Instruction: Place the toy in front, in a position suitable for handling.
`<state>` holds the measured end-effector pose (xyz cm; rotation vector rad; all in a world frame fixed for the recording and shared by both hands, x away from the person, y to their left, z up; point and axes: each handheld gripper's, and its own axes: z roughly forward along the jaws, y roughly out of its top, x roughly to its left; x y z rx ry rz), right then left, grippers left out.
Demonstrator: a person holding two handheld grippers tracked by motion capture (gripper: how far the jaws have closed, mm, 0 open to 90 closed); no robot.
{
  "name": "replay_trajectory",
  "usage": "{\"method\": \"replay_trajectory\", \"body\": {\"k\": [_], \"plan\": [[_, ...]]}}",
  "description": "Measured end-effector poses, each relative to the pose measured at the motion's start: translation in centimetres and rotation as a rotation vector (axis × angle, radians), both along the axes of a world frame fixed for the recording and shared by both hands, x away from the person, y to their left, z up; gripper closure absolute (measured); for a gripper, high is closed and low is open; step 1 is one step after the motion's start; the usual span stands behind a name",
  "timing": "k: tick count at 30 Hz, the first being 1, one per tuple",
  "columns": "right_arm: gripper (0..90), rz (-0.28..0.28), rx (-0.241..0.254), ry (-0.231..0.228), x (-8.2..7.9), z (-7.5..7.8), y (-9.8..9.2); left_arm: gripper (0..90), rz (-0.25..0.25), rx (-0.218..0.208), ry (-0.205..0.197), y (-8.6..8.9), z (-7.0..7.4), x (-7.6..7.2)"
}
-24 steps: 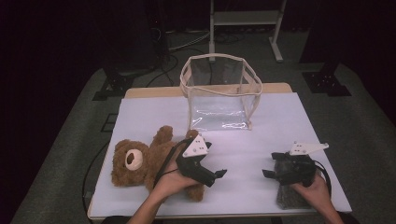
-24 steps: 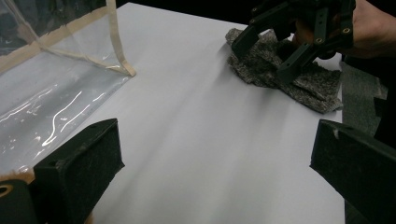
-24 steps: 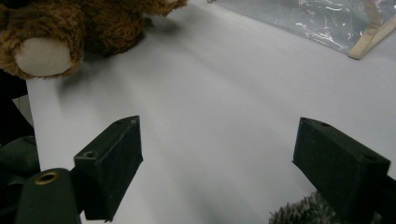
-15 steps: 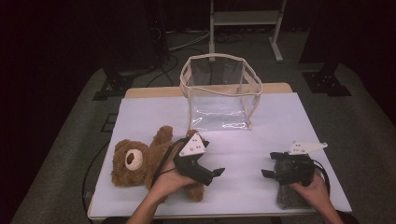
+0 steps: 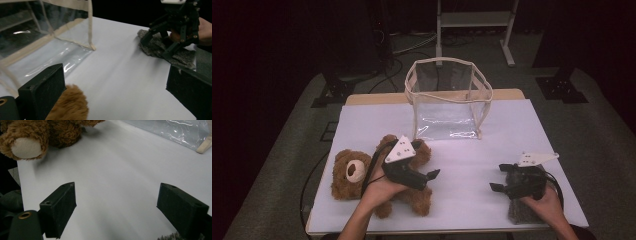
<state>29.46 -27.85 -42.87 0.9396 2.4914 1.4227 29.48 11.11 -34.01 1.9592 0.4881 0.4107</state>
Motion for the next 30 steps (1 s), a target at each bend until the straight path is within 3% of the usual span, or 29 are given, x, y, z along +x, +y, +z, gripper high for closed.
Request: {"method": "replay_trajectory", "body": {"k": [5,8,9,14,17,21,23,27,30], "plan": [[14.3,0.001,-0.005,0.003,0.0,-0.1,0.1,1.4,0.052,-0.009,-0.024,1.7,0.6,0.4],[14.3,0.005,-0.007,0.005,0.0,-0.1,0.2,1.4,0.118,-0.022,-0.032,3.9,1.0,1.1],[14.3,0.005,-0.007,0.005,0.0,-0.1,0.2,1.4,0.118,-0.022,-0.032,3.9,1.0,1.1],[14.3,0.013,-0.014,0.005,0.0,-0.2,0.3,1.4,0.2,-0.037,-0.044,7.2,1.6,1.6],[14.3,0.01,-0.012,0.004,0.0,-0.2,0.3,1.4,0.221,-0.044,-0.035,8.2,1.6,1.7],[14.3,0.003,-0.008,0.004,-0.1,-0.1,0.4,1.4,0.256,-0.036,-0.054,9.6,1.8,1.6],[14.3,0.001,-0.014,-0.002,-0.1,0.0,0.6,1.4,0.265,-0.048,-0.046,10.1,1.7,1.5],[14.3,0.0,-0.021,-0.004,-0.2,0.0,0.9,1.4,0.286,-0.025,-0.05,11.6,0.6,1.0],[14.3,0.004,-0.023,0.004,-0.2,0.0,1.4,1.4,0.321,-0.031,-0.042,13.3,-0.5,0.5]]}}
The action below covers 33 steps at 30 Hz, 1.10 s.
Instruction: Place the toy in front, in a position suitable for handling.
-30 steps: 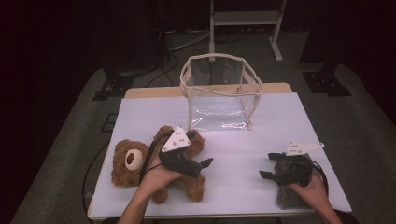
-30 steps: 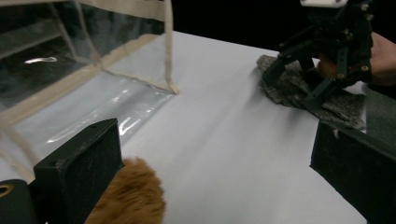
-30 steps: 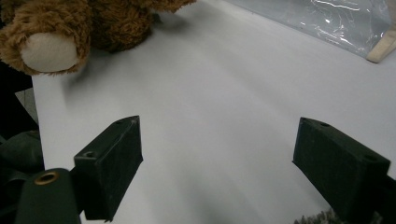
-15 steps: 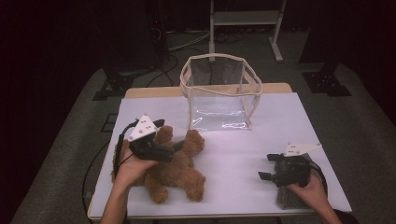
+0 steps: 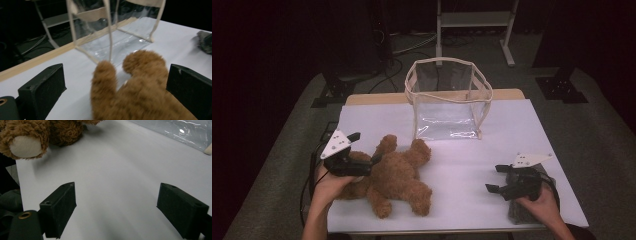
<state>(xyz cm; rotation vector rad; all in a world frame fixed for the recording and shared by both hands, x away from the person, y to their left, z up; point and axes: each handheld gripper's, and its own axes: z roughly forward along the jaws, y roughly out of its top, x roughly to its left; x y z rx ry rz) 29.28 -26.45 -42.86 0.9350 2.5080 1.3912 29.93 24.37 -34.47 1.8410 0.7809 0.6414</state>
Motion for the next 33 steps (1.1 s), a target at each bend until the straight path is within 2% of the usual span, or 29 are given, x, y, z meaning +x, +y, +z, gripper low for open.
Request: {"method": "replay_trajectory", "body": {"k": [2,3,4,7,8,9,10,12,14,15,16,18,22,24,25,28,29,30,33], "plan": [[14.3,0.002,-0.01,-0.003,0.0,0.0,0.2,1.4,0.03,0.0,0.009,1.4,-0.7,-0.6],[14.3,0.002,-0.015,-0.004,0.0,-0.1,0.4,1.4,0.03,0.0,0.009,1.4,-0.7,-0.6],[14.3,0.002,-0.02,-0.004,0.0,-0.1,0.5,1.4,0.059,0.007,0.011,2.3,-1.3,-1.0],[14.3,0.004,-0.023,-0.009,-0.1,-0.1,0.7,1.4,0.083,0.003,0.016,3.1,-1.9,-1.4],[14.3,0.007,-0.025,-0.014,-0.1,0.0,0.9,1.4,0.107,0.005,0.022,3.7,-2.7,-1.6],[14.3,0.007,-0.025,-0.014,-0.1,0.0,0.9,1.4,0.107,0.005,0.022,3.7,-2.7,-1.6],[14.3,0.009,-0.026,-0.017,-0.2,0.0,1.0,1.4,0.123,0.007,0.029,4.2,-3.5,-1.9],[14.3,0.013,-0.026,-0.013,-0.2,0.0,1.1,5.2,0.12,0.015,0.053,4.5,-4.3,-1.9],[14.3,0.024,-0.029,-0.012,-0.3,-0.1,1.3,5.7,0.131,0.029,0.052,4.6,-4.6,-2.0],[14.3,0.024,-0.029,-0.012,-0.3,-0.1,1.3,5.7,0.132,0.022,0.058,4.8,-4.9,-2.0],[14.3,0.029,-0.028,-0.011,-0.4,-0.1,1.5,6.7,0.118,-0.014,0.067,4.9,-5.5,-2.0],[14.3,0.038,-0.013,-0.011,-0.4,0.0,1.7,7.4,0.108,-0.026,0.078,4.9,-5.9,-1.9],[14.3,0.057,0.023,0.002,-0.4,0.2,2.4,12.2,0.098,-0.022,0.074,4.7,-6.5,-1.9],[14.3,0.088,0.031,-0.002,-0.3,0.6,3.7,13.2,0.1,-0.028,0.071,4.7,-6.6,-1.8],[14.3,0.088,0.031,-0.002,-0.3,0.6,3.7,14.2,0.1,-0.028,0.071,4.7,-6.6,-1.8],[14.3,0.149,0.056,-0.01,0.1,1.7,6.3,17.6,0.096,-0.019,0.06,4.7,-6.9,-1.8],[14.3,0.149,0.056,-0.01,0.1,1.7,6.3,19.0,0.096,-0.019,0.06,4.7,-6.9,-1.8],[14.3,0.177,0.066,-0.023,0.6,2.5,7.7,19.3,0.096,-0.019,0.055,4.6,-7.1,-1.8],[14.3,0.221,0.111,-0.022,1.6,3.7,10.1,22.6,0.096,-0.015,0.05,4.6,-7.2,-1.9]]}}
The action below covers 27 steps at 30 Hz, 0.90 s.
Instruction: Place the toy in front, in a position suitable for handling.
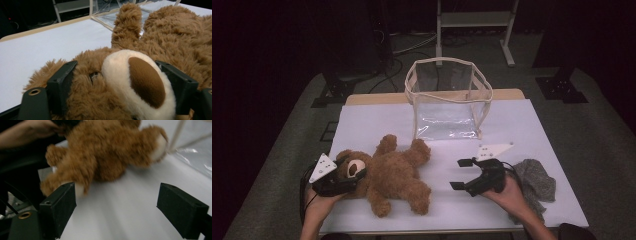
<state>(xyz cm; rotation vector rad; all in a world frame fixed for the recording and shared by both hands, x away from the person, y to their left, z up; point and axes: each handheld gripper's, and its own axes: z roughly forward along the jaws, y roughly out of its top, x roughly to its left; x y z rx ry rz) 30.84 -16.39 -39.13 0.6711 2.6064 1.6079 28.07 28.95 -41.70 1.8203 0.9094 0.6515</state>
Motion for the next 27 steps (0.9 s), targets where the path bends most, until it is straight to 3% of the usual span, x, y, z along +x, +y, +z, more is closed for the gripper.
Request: {"method": "replay_trajectory", "body": {"k": [2,3,4,5,6,9,10,11,12,13,19,24,26,27], "plan": [[14.3,0.014,0.01,0.001,0.2,0.3,0.8,23.8,0.0,0.0,-0.002,0.0,0.0,0.0],[14.3,0.029,0.006,-0.013,0.6,1.0,2.4,24.0,0.0,0.004,-0.007,0.0,-0.1,-0.1],[14.3,0.029,0.006,-0.013,0.6,1.0,2.4,24.2,0.0,0.004,-0.007,0.0,-0.1,-0.1],[14.3,0.06,0.001,-0.016,0.9,1.4,4.2,24.2,0.003,0.002,-0.005,0.0,-0.2,-0.1],[14.3,0.06,0.001,-0.016,0.9,1.4,4.2,24.3,0.003,0.002,-0.005,0.0,-0.2,-0.1],[14.3,0.097,-0.04,-0.014,1.5,1.5,7.1,24.1,0.015,-0.001,0.007,-0.1,-0.1,0.0],[14.3,0.097,-0.04,-0.014,1.5,1.5,7.1,24.1,0.015,-0.001,0.007,-0.1,-0.1,0.0],[14.3,0.114,-0.058,-0.019,1.8,1.4,8.6,24.1,0.015,0.004,0.011,-0.1,-0.1,0.1],[14.3,0.114,-0.058,-0.019,1.8,1.4,8.6,24.1,0.015,0.004,0.011,-0.1,-0.1,0.1],[14.3,0.121,-0.061,-0.018,1.9,1.4,10.0,24.1,0.015,0.003,0.01,-0.1,-0.1,0.1],[14.3,0.153,-0.074,-0.06,2.4,1.3,12.7,24.0,0.016,-0.015,0.01,-0.1,-0.2,0.2],[14.3,0.164,-0.073,-0.063,2.9,0.7,14.2,23.9,0.015,-0.014,0.014,-0.1,-0.2,0.2],[13.8,0.168,-0.099,-0.07,3.2,0.1,14.9,23.9,0.02,-0.014,0.023,-0.1,-0.2,0.2],[12.7,0.166,-0.131,-0.121,3.2,-0.3,15.3,23.8,0.026,-0.019,0.031,0.0,-0.2,0.3]]}}
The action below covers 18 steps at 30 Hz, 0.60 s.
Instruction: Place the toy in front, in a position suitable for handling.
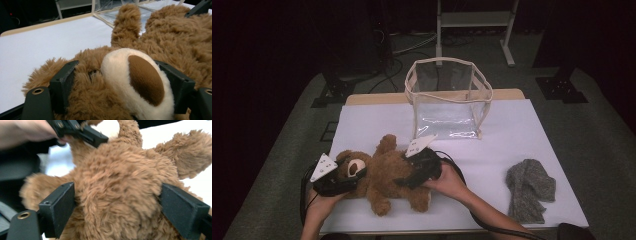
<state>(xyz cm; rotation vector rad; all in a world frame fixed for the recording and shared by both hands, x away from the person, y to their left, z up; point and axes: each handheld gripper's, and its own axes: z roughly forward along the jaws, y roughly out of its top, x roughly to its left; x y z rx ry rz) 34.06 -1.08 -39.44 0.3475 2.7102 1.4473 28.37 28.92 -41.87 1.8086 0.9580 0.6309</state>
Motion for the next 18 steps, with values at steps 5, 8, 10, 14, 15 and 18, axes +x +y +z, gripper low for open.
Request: {"method": "replay_trajectory", "body": {"k": [5,8,10,14,15,18], "plan": [[11.7,-0.021,-0.019,0.004,0.4,-0.1,0.2,23.6,0.004,-0.003,-0.003,-0.1,0.0,0.1],[12.0,-0.038,0.001,0.006,0.6,-0.6,0.0,23.5,0.008,0.007,-0.003,-0.2,0.0,0.1],[12.2,-0.041,-0.012,-0.006,0.5,-0.7,0.2,23.4,0.006,0.015,-0.003,-0.2,0.0,0.1],[16.1,-0.036,-0.037,-0.013,0.5,-0.8,0.4,23.4,0.006,0.025,-0.006,-0.4,0.0,0.1],[18.4,-0.034,-0.038,-0.011,0.5,-0.9,0.4,23.4,0.008,0.025,-0.004,-0.4,0.0,0.1],[24.8,-0.03,-0.022,0.004,0.7,-1.2,0.2,23.5,0.009,0.032,-0.004,-0.5,0.1,0.1]]}}
